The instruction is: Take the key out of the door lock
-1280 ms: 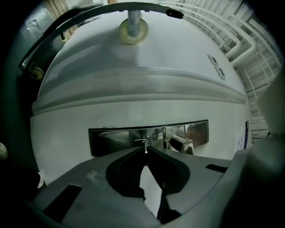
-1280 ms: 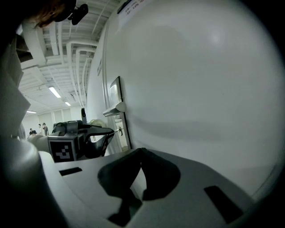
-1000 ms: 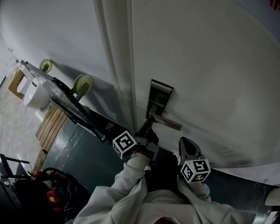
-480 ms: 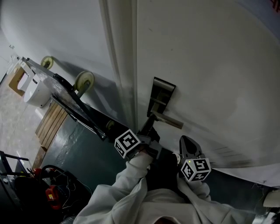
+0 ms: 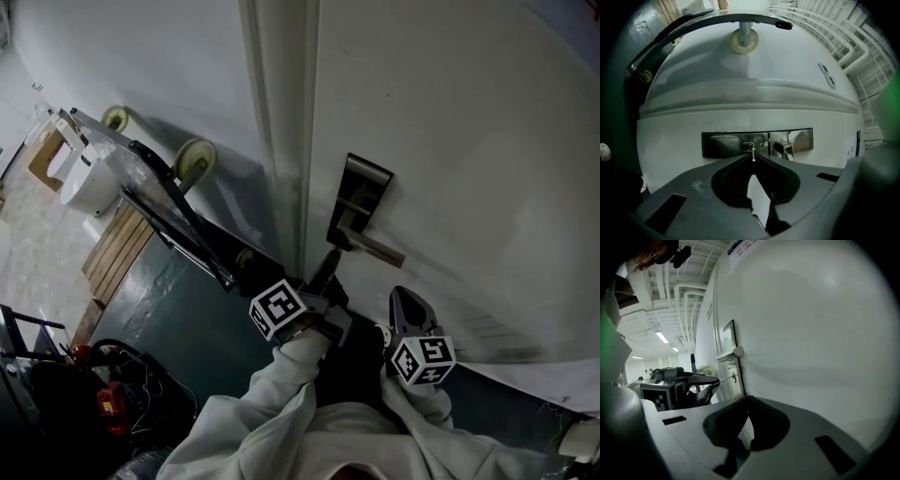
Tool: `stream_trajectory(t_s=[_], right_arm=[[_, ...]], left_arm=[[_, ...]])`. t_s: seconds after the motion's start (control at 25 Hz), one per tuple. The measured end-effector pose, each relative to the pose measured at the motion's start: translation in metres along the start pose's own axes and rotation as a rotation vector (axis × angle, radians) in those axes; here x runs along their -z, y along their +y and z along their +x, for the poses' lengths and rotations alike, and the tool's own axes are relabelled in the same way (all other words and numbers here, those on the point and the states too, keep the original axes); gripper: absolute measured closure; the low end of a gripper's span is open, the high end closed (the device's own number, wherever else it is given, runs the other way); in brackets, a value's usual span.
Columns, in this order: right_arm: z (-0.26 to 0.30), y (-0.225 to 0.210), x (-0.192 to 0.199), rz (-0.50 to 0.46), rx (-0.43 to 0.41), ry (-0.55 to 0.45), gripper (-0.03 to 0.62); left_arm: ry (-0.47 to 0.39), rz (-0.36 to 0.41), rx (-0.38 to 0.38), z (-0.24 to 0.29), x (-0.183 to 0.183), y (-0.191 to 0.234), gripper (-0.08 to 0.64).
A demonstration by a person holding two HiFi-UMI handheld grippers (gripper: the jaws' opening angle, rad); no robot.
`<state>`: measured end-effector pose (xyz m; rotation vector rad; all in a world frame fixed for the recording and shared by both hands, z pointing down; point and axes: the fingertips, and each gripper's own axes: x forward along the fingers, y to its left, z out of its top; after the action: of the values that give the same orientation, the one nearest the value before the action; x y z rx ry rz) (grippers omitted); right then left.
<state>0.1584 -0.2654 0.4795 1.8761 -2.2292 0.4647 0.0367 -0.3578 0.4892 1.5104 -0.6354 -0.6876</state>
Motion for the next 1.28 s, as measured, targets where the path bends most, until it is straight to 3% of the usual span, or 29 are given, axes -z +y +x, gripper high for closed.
stream_trajectory(t_s=[0.48,0.8,0.92,1.28], right_arm=[[-0.008,0.006,0.0,0.006,-0.003,-0.022,0.54],[0.0,0.015,-0.001,-0.001,-0.036,-0.023,0.54],[0.004,0.022,-0.002,-0.006,-0.054,-0.022,0.54],[0.01,0.034,-0.003,-0.013,-0.093,-0.023,0.54]], left_arm=[[0.012,0.091,-0.012,-0.017,-0.002,-0.002,0.534],[0.02,0.236,-0.043,-0.032,-0.014,0.003,0.534],[0.009,0.327,-0.074,-0.043,-0.024,0.003,0.534],[0.037,0.712,-0.159,-0.072,-0.043,0.0,0.534]])
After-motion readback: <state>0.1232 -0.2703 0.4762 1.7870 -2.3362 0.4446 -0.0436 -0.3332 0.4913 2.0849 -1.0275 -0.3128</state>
